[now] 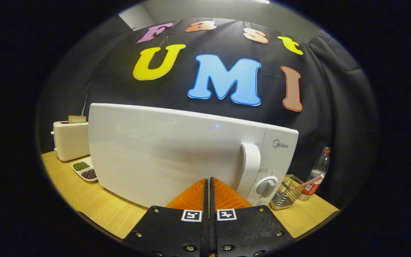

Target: Open the microwave, put the food inside, and close the microwave door.

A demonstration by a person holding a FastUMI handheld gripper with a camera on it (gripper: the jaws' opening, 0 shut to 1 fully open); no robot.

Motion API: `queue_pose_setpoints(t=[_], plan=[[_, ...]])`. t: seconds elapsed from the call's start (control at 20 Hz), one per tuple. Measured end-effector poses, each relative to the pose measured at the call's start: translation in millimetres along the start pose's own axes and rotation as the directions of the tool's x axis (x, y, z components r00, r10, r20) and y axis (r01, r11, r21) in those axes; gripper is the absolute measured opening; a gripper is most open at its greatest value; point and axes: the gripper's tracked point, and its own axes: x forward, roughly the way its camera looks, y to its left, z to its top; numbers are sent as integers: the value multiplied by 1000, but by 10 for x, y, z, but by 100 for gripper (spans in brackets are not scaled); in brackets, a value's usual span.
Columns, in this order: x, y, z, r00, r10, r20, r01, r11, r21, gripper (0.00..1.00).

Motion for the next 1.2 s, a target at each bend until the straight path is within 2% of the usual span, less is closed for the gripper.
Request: queue_pose_setpoints(t=[0.3, 0.65, 0.8, 0.95, 1.2], plan=[[-664, -36, 425, 998, 43, 49, -45, 998, 45, 1], [-1794, -238, 1104, 983, 95, 154, -124, 974, 190, 1], [-2162, -345, 1164, 986, 105, 133, -130, 971, 198, 1], [-2533, -502, 1282, 984, 79, 162, -110, 975, 195, 1], [-2999, -596, 1222, 982, 102, 160, -129, 977, 169, 1]])
